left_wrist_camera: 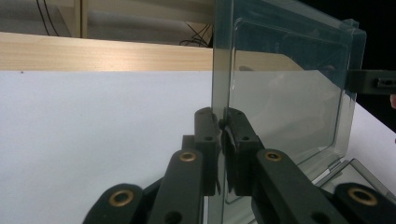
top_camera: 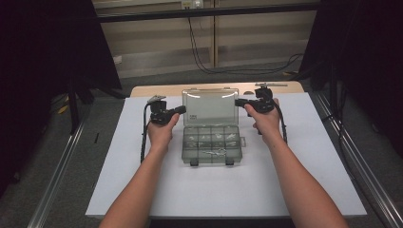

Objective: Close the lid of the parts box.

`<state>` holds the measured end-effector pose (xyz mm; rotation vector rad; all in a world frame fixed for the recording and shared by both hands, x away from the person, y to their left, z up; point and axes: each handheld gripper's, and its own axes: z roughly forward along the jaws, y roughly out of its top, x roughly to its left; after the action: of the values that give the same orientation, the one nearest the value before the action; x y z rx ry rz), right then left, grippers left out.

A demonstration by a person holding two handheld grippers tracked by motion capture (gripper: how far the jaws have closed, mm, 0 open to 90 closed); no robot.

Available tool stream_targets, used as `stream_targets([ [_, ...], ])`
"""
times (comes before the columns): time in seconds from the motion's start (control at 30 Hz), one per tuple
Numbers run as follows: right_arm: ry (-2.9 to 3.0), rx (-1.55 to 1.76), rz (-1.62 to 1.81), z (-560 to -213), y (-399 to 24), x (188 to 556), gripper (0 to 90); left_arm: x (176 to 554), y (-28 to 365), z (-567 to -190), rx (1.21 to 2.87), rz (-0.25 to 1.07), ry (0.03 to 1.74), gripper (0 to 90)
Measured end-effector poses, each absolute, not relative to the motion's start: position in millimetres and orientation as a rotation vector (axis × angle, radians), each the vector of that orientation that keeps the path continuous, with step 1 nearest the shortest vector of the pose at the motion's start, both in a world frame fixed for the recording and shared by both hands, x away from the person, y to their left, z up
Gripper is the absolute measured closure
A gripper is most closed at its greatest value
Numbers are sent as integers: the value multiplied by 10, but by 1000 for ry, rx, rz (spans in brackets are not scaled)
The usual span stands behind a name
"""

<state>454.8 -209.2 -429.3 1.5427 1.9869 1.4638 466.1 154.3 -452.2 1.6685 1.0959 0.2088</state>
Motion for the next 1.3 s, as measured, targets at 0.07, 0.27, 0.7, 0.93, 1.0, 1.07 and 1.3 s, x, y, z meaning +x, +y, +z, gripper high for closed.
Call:
stream_targets([
  [0.07, 1975, 1559, 1460, -4273, -2084, 4566, 818, 4657, 1549, -4525, 1667, 204, 1087, 849],
  [0.27, 1972, 1558, 1448, -4286, -2075, 4568, 842, 4661, 1559, -4535, 1670, 204, 1080, 849],
  [0.7, 1944, 1467, 1429, -4248, -2021, 4439, 854, 4631, 1705, -4407, 1581, 90, 1050, 760],
  [0.93, 1931, 1418, 1450, -4256, -2027, 4378, 854, 4711, 1773, -4324, 1567, 81, 1069, 900],
  [1.0, 1933, 1395, 1463, -4263, -2035, 4362, 853, 4763, 1769, -4332, 1572, 71, 1096, 900],
  [1.07, 1930, 1380, 1469, -4266, -2043, 4348, 853, 4810, 1759, -4349, 1566, 50, 1120, 900],
  [1.3, 1914, 1335, 1485, -4272, -2045, 4290, 849, 4925, 1662, -4376, 1563, 9, 1143, 900],
])
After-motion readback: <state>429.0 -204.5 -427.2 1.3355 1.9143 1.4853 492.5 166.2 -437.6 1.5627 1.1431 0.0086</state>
